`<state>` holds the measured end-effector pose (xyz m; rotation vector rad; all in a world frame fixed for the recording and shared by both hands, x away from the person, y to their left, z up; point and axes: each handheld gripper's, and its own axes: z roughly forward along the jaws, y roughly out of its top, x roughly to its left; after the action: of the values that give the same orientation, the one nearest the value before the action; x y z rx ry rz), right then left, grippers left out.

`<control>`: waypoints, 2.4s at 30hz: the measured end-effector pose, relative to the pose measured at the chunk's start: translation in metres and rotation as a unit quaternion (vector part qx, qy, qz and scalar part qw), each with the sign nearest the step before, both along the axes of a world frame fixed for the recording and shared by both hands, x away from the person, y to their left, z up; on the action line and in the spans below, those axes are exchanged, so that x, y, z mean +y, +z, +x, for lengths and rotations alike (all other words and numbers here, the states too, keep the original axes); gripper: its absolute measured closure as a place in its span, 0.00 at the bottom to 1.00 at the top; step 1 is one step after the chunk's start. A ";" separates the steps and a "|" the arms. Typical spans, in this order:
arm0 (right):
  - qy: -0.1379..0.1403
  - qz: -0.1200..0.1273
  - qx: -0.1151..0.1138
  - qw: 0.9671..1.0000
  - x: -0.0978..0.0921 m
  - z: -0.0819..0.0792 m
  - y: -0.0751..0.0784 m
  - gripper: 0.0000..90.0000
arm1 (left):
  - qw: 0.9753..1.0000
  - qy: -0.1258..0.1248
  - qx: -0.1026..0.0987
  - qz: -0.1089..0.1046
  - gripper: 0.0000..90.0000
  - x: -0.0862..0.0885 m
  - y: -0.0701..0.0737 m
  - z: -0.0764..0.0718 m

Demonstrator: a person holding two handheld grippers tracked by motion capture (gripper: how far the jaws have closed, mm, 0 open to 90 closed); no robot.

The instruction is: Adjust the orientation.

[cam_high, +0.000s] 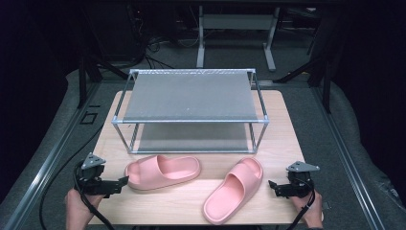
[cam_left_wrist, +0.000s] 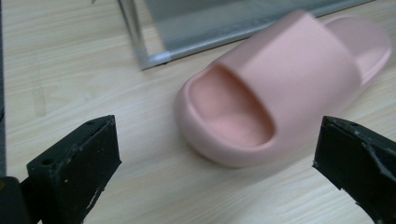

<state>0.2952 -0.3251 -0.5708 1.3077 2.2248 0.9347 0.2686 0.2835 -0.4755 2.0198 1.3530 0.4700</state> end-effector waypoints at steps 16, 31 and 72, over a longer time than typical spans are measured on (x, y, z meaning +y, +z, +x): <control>0.001 0.000 -0.001 1.000 0.000 0.000 0.000 0.02 | 0.998 -0.031 0.052 0.024 0.00 -0.078 -0.002 0.057; 0.000 0.000 -0.001 1.000 0.000 0.000 0.000 0.02 | 0.995 -0.036 0.074 0.055 0.10 -0.096 -0.019 0.074; -0.002 0.001 -0.006 1.000 0.000 -0.001 0.000 0.05 | 0.989 -0.044 0.120 0.075 0.31 -0.063 -0.023 0.044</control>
<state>0.2947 -0.3252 -0.5708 1.3030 2.2119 0.9420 0.3130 0.2203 -0.4988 2.3099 1.3956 0.3024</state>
